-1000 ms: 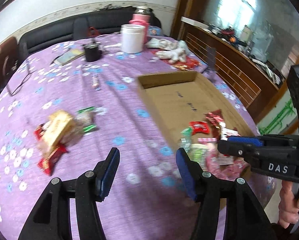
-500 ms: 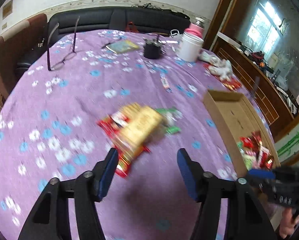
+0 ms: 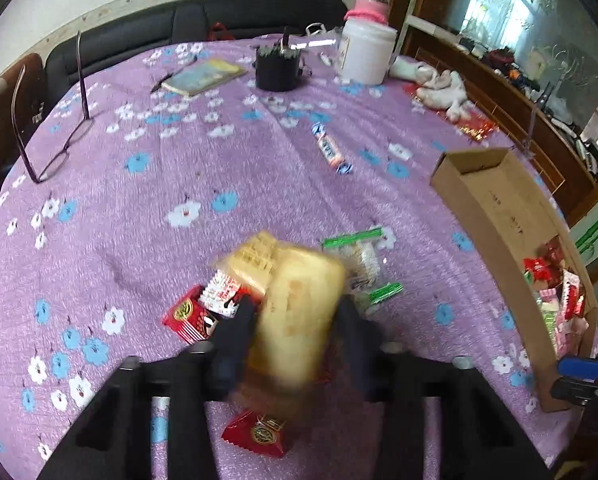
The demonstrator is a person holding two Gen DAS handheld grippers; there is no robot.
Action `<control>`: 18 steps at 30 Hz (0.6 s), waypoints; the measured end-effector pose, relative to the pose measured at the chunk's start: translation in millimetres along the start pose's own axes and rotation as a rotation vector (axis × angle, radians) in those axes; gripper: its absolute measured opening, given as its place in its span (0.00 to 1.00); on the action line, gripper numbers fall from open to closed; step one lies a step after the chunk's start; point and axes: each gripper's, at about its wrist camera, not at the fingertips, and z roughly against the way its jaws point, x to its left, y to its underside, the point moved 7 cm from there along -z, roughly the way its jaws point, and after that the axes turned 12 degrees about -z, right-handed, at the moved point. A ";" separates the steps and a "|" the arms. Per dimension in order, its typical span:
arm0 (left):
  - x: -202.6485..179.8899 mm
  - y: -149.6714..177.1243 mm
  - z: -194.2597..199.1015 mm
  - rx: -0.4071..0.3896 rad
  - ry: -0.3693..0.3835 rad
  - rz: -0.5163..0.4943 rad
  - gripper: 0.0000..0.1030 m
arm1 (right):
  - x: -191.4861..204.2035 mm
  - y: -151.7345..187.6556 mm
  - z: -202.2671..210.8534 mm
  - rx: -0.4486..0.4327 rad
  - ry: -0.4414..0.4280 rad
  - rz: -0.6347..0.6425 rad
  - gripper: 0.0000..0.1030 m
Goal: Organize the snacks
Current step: 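Grasp the yellow cake bar with the left tool while the right tool moves to the pile, then grasp the small red packet with the right tool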
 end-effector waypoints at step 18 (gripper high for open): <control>35.5 125.0 75.2 -0.026 -0.058 0.261 0.34 | 98.1 -10.8 -43.6 0.132 -0.125 0.156 0.25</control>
